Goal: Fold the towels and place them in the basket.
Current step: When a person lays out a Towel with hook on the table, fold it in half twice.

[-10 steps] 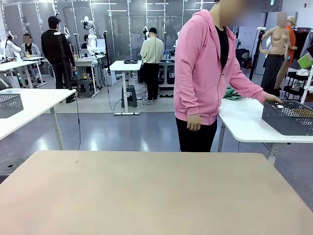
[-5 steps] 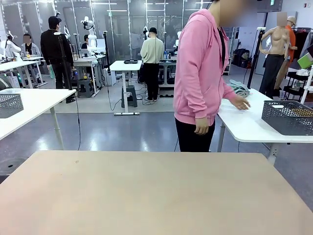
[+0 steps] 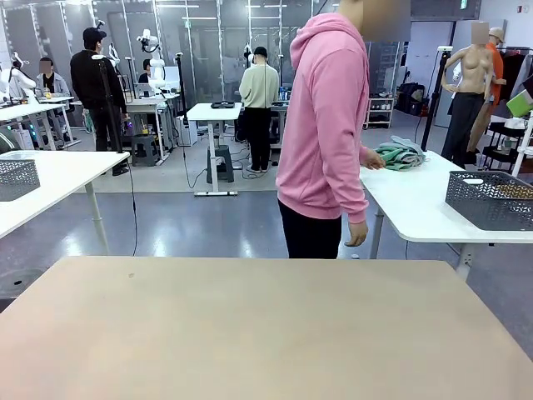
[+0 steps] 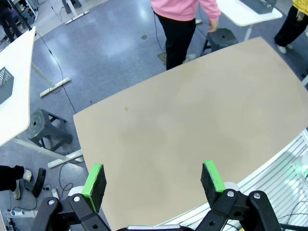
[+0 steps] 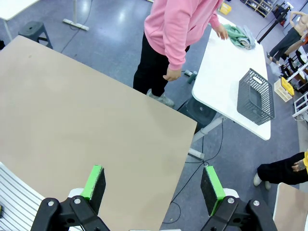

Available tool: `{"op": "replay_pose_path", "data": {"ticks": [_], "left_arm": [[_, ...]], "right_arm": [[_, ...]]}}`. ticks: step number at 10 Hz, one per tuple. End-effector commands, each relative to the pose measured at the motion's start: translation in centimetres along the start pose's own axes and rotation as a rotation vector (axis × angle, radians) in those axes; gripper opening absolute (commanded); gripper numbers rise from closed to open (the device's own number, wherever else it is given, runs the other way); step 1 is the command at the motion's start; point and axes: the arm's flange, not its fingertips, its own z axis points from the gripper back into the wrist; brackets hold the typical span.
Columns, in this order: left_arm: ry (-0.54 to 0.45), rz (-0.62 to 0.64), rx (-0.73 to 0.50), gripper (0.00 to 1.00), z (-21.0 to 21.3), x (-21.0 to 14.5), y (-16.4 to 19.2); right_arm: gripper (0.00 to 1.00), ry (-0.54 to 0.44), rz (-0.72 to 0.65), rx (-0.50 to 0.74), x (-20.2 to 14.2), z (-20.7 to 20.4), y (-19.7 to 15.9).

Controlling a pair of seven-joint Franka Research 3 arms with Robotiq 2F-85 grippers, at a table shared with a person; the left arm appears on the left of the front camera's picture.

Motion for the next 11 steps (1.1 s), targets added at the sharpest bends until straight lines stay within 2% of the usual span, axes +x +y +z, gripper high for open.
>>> {"op": "replay_pose_path", "data": {"ticks": [1, 11], "left_arm": [[-0.001, -0.003, -0.004, 1.00, 0.05, 0.20, -0.05], [-0.001, -0.003, -0.004, 1.00, 0.05, 0.20, -0.05]], "right_arm": [[1.00, 0.002, 0.001, -0.002, 0.06, -0.06, 0.05], [1.00, 0.002, 0.001, -0.002, 0.06, -0.06, 0.05]]}}
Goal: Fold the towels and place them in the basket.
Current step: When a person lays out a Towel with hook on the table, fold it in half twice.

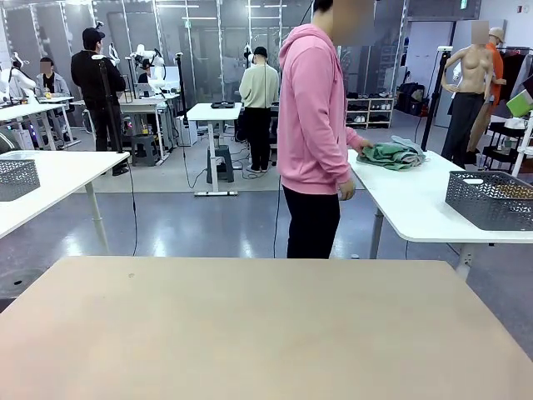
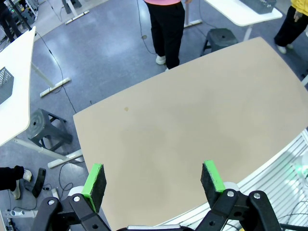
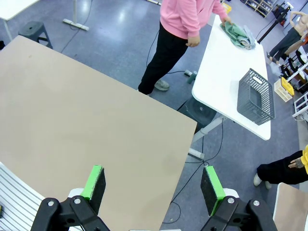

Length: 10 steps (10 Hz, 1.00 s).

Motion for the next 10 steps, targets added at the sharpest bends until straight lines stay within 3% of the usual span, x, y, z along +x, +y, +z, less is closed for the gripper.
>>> {"op": "replay_pose_path", "data": {"ticks": [1, 10], "left_arm": [[-0.001, -0.003, -0.004, 1.00, 0.05, 0.20, -0.05], [-0.001, -0.003, -0.004, 1.00, 0.05, 0.20, -0.05]], "right_arm": [[1.00, 0.002, 0.001, -0.002, 0.06, -0.06, 0.05], [1.00, 0.002, 0.001, -0.002, 0.06, -0.06, 0.05]]}}
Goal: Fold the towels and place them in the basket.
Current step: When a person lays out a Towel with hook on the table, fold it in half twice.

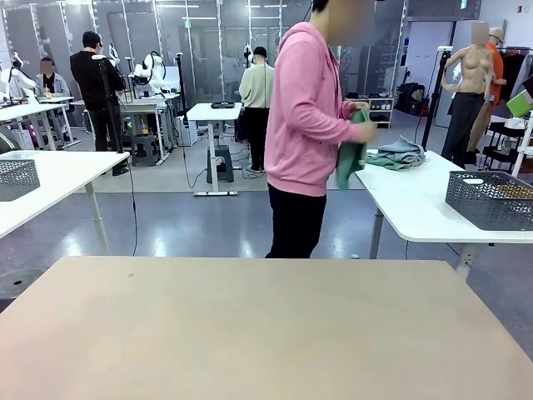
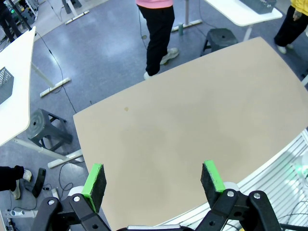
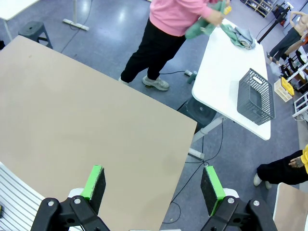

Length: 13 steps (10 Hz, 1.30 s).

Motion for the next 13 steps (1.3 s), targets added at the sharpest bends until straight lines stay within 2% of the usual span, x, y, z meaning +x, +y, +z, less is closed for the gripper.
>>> {"op": "replay_pose_path", "data": {"ticks": [1, 13], "left_arm": [[-0.001, -0.003, -0.004, 1.00, 0.04, 0.20, -0.05], [-0.001, -0.003, -0.004, 1.00, 0.04, 0.20, -0.05]], "right_arm": [[1.00, 0.002, 0.001, -0.002, 0.06, -0.06, 0.05], [1.00, 0.002, 0.001, -0.002, 0.06, -0.06, 0.05]]}}
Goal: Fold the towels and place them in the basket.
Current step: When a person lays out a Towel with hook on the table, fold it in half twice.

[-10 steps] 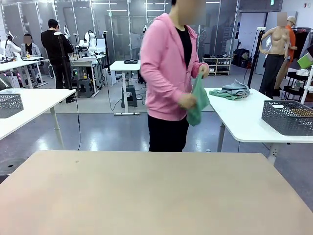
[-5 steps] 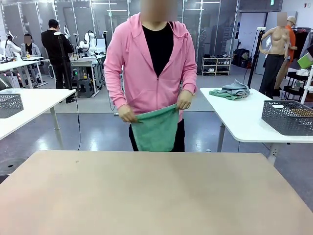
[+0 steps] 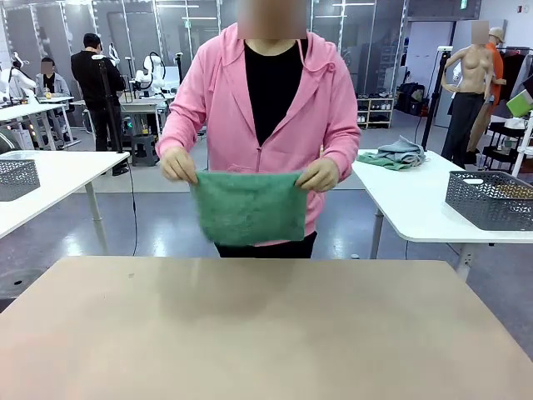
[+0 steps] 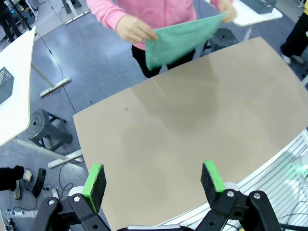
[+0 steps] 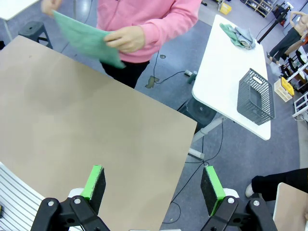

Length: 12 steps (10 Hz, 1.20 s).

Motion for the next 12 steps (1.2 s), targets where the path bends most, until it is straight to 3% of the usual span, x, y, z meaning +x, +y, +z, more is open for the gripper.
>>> {"op": "replay_pose_path", "data": {"ticks": [1, 12], "left_arm": [[-0.001, -0.003, -0.004, 1.00, 0.04, 0.20, -0.05], [-0.001, -0.003, -0.004, 1.00, 0.04, 0.20, -0.05]], "right_arm": [[1.00, 0.002, 0.001, -0.002, 0.06, -0.06, 0.05], [1.00, 0.000, 0.000, 0.000, 0.00, 0.00, 0.00]]}}
